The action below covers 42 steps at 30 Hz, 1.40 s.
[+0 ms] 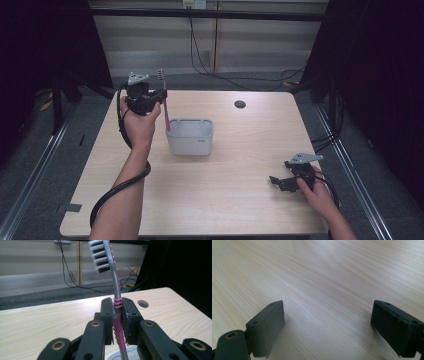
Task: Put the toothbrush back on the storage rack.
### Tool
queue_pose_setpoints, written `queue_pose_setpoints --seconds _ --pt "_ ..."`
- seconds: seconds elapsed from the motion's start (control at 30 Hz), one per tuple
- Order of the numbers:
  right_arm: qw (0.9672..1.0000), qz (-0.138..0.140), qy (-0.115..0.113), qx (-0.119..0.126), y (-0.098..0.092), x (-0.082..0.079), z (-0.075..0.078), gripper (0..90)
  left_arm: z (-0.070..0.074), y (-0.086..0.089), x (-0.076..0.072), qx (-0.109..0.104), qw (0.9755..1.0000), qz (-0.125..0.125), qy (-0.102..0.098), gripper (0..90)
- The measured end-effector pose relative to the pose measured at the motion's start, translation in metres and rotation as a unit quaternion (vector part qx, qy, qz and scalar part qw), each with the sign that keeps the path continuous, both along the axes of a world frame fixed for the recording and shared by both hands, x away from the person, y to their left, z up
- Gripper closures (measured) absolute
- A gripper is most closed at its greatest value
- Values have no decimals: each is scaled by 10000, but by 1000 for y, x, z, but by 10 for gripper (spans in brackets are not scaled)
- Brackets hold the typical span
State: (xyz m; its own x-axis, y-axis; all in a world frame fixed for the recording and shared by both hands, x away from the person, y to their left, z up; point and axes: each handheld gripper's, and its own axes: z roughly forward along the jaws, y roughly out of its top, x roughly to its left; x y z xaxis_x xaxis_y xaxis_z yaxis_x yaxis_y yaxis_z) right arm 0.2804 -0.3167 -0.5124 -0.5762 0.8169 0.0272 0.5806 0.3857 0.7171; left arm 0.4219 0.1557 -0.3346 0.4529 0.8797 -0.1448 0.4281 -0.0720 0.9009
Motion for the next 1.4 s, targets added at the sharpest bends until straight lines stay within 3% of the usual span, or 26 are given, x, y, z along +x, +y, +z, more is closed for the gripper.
queue_pose_setpoints --seconds 0.27,0.9,1.4 --pt "10000 -1 0 2 0 0 0 114 -8 -6 4 79 10000 8 -54 805" --pt "10000 -5 4 3 0 0 0 113 -27 -8 3 167 9999 30 34 804" --pt "10000 -4 3 2 0 0 0 114 -39 -7 -1 109 9998 63 136 804"
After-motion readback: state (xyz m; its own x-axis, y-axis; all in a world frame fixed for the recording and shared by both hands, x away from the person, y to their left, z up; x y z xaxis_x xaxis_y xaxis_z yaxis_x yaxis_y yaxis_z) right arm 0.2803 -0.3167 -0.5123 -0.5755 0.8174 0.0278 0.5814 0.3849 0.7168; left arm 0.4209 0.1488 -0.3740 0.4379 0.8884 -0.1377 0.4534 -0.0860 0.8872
